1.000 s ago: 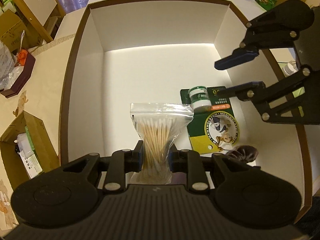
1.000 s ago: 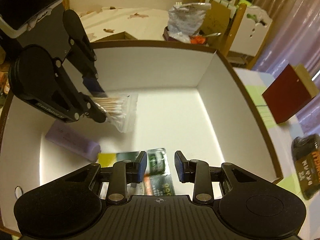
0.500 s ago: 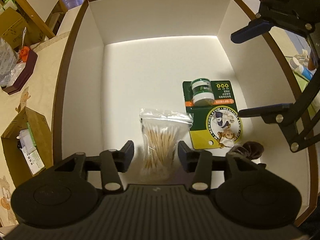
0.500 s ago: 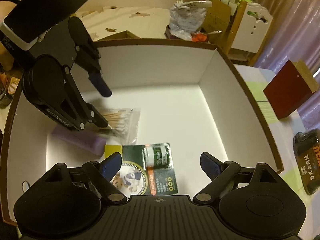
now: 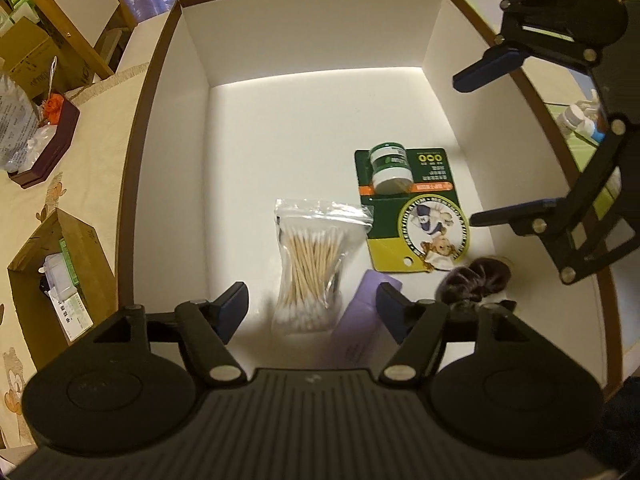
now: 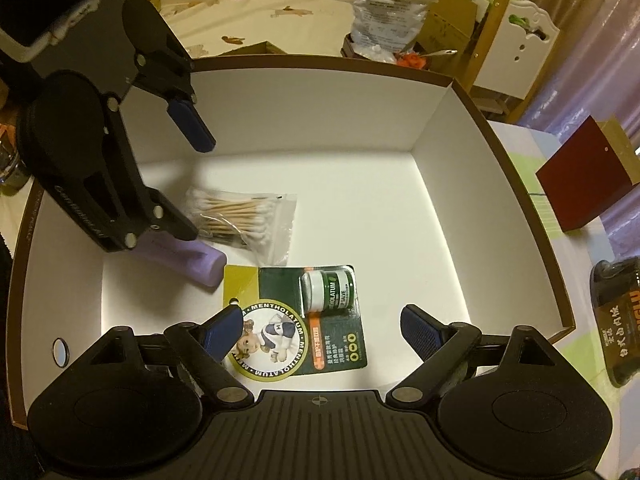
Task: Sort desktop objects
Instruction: 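Open both tools to drop the swab bag and card pack into the shoebox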
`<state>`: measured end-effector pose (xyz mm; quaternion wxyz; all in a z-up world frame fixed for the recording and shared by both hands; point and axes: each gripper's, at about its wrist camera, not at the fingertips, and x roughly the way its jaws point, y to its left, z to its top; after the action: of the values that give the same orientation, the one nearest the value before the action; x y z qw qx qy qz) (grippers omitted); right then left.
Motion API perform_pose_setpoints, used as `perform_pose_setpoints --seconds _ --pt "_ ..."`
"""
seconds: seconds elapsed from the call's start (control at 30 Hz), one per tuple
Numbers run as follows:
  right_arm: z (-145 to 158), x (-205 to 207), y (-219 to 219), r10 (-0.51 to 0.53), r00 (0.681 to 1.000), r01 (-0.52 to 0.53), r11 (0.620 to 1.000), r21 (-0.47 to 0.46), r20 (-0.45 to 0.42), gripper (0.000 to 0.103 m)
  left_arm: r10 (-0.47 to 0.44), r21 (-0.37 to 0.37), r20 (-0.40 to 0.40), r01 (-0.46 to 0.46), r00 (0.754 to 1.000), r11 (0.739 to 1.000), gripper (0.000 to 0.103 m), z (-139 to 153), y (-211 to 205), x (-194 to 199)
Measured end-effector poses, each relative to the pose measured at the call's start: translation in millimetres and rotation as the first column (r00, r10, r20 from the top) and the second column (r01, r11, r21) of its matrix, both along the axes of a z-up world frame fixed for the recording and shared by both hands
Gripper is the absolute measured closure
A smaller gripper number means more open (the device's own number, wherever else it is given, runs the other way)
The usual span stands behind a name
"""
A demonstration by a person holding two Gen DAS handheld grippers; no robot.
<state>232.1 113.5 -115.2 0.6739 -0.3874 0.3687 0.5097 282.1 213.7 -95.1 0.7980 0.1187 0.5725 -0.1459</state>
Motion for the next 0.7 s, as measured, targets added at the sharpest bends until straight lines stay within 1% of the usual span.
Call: perform_pose_setpoints --seconds 0.07,0.23,0.7 --pt "1.3 -1.9 -0.5 -0.001 1.000 0.001 1.000 0.004 0.004 0.015 -0.001 0.000 0.008 0.001 1.000 1.000 0.032 4.9 -0.1 -4.4" --pt "9.3 -9.4 -4.1 0.003 1.000 -0.003 1.000 0.020 0.015 0.015 0.001 -0.002 0.028 -0.001 1.000 1.000 0.029 16.5 0.8 -15.5" --pt "35.1 -33.1 -19.2 -0.017 0.998 0.013 0.997 0.077 0.054 0.015 0.016 0.006 0.093 -0.016 0.996 1.000 0.026 42.8 -5.2 -44.4"
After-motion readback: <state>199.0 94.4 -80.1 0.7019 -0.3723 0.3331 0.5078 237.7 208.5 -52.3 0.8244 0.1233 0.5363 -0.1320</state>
